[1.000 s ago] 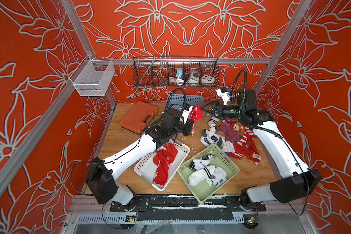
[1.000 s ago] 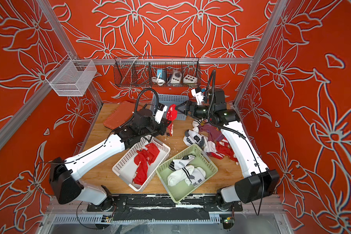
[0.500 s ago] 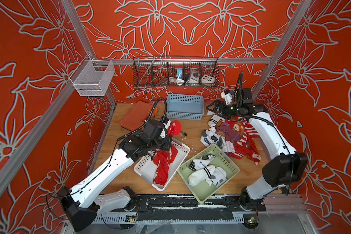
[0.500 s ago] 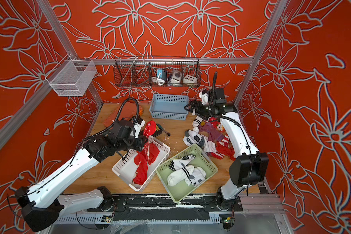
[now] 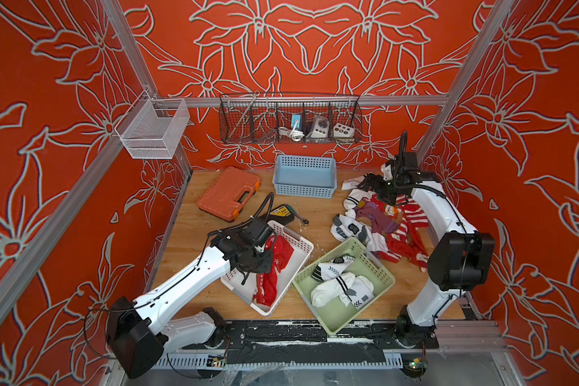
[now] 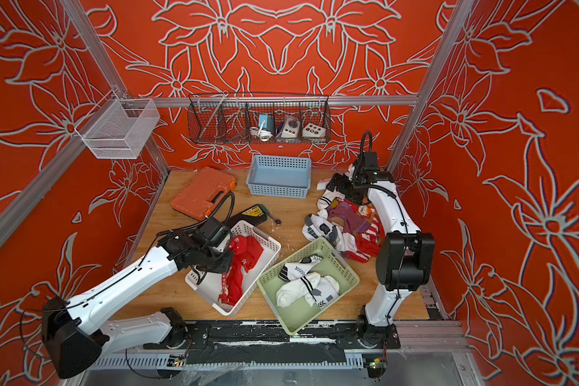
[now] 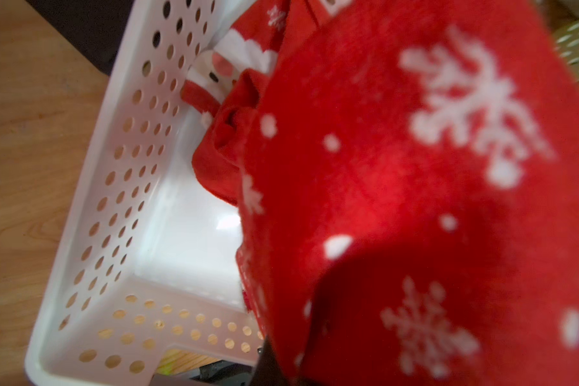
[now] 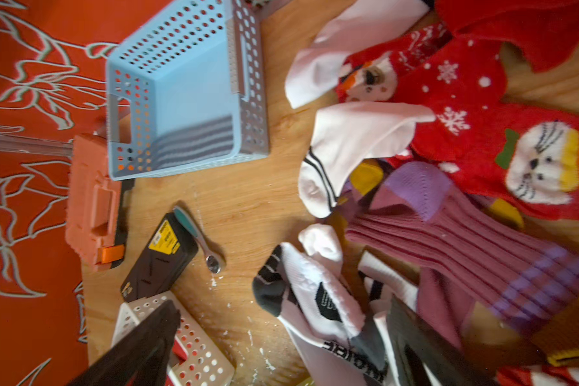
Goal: Sort the socks into the basket by color
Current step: Place the sock in the bin.
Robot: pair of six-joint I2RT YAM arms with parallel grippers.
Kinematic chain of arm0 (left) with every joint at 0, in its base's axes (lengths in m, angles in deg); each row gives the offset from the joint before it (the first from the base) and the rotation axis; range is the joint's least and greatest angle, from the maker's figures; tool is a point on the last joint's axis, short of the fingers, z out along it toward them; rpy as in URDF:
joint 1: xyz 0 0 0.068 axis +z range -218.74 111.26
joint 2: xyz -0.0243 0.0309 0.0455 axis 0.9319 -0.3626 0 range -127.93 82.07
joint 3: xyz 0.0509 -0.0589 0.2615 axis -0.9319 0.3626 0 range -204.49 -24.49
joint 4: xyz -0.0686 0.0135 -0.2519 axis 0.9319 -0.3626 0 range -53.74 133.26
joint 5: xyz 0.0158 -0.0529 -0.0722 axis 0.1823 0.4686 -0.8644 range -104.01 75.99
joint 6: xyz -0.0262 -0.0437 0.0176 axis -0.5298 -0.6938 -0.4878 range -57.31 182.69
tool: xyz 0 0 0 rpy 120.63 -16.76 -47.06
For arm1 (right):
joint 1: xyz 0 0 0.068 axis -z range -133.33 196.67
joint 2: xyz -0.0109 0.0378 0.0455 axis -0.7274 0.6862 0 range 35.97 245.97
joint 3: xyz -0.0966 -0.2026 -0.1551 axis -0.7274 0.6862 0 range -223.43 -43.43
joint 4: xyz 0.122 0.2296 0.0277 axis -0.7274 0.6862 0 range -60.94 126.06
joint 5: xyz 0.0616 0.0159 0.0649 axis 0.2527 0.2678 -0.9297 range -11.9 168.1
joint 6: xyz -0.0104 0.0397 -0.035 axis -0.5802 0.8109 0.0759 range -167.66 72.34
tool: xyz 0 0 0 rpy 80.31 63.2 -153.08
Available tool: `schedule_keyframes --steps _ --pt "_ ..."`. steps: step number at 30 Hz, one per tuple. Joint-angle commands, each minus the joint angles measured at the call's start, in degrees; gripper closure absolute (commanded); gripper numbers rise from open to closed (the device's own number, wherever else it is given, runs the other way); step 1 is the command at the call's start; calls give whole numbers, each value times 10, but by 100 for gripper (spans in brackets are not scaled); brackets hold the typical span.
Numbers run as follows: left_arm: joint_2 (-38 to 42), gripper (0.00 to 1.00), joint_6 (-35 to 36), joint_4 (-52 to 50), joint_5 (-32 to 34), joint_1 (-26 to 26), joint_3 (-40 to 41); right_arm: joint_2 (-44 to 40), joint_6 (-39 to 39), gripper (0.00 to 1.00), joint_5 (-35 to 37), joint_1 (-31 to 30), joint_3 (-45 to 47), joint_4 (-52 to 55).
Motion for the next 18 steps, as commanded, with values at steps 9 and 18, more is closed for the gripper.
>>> schedule_keyframes --steps 9,18 --pt "-69 45 -11 52 -21 11 -3 58 -22 13 175 28 13 61" --pt "-30 27 -9 90 -7 20 -43 -22 32 9 288 40 142 87"
